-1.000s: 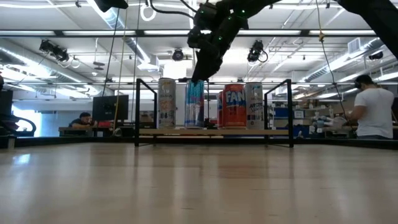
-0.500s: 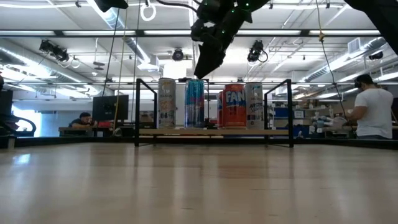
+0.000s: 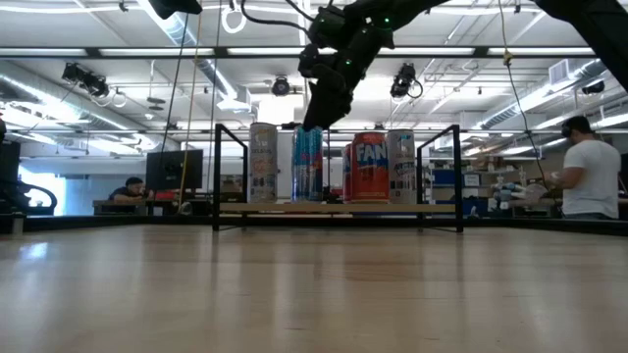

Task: Place canned beverage on shelf
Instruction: Put the blue soda can on the shelf aligned with the other blue soda can

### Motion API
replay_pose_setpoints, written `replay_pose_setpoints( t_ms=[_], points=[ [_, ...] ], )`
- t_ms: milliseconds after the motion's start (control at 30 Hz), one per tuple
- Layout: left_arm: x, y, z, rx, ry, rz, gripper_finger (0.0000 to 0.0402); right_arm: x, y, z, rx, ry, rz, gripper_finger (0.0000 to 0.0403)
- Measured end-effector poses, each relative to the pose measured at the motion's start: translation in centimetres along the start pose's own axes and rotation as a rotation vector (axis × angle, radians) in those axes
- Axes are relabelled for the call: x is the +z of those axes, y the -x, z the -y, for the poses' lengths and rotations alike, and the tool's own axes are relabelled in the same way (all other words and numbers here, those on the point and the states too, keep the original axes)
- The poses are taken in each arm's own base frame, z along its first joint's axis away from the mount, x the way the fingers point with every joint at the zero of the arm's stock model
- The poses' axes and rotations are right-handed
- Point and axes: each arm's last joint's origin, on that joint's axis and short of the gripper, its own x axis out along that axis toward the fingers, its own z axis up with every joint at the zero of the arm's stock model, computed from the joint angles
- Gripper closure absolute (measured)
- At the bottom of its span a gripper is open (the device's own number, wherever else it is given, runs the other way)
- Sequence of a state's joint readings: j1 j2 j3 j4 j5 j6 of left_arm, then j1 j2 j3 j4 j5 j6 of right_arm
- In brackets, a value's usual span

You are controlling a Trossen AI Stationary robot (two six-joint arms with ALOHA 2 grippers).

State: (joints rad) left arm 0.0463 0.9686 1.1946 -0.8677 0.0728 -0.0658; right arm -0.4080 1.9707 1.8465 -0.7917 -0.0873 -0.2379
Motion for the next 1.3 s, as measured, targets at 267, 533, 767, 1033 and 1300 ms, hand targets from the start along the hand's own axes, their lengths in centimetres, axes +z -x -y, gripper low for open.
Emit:
replay_pose_setpoints(
  t_ms=[267,533,767,1033,1300],
  points=[
    [0.0,0.0,0.0,0.000,0.000,-0.003,0.0104,-0.1,-0.4,-0.1,-0.002,-0.005,-0.015,0.0082],
    [0.0,0.0,0.0,0.000,-0.001,-0.002,0.0104,0.0,-0.5,-0.9,0.007,-0.030,-0.019,0.0131],
    [0.0,0.0,0.0,0.000,-0.001,-0.002,0.0104,0.2,-0.5,-1.7,-0.036,-0.113,-0.026,0.0156],
    [0.0,0.0,0.0,0.000,-0.002,-0.002,0.0104,0.4,-0.6,-2.6,-0.105,-0.231,-0.028,0.0148],
    [0.0,0.0,0.0,0.000,-0.001,-0.002,0.0104,0.5,-0.5,-2.7,-0.161,-0.280,-0.013,0.0149]
  ],
)
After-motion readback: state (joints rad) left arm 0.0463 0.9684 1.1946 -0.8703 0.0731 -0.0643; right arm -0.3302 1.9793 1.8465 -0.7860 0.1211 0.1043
